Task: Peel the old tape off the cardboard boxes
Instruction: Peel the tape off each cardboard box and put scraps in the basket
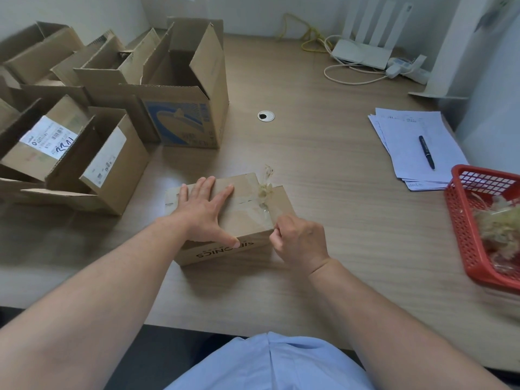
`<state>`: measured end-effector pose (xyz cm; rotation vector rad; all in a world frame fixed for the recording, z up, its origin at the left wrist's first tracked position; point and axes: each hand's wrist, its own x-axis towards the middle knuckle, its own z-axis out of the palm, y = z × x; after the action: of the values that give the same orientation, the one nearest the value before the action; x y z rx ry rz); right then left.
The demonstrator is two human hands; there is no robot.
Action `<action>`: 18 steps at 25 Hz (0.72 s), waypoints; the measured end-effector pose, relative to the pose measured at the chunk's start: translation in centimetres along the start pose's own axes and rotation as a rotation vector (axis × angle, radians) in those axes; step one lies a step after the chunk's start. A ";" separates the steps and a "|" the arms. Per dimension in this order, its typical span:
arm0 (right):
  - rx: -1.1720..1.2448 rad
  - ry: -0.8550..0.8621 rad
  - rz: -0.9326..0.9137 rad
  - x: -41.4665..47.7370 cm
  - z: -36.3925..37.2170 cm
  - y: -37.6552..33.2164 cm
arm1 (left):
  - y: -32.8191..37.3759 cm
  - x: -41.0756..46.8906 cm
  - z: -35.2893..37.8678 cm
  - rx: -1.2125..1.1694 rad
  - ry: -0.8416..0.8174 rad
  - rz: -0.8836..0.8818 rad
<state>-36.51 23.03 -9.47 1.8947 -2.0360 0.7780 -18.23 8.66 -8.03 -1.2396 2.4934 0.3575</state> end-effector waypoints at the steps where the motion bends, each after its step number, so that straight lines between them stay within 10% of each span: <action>1: 0.033 -0.052 0.083 0.1 0.2 0.1 | 0.0 0.0 0.0 -0.002 -0.002 0.004; 6: 0.673 -0.561 0.787 0.0 0.7 0.7 | 0.0 0.0 0.0 0.003 0.001 0.009; 18: 1.425 -0.522 1.340 0.2 -0.4 0.0 | -0.3 0.2 -0.1 0.027 -0.002 0.032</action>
<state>-36.57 23.10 -9.00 0.4951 -3.4720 2.8040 -18.07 8.30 -8.03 -1.1899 2.5100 0.3315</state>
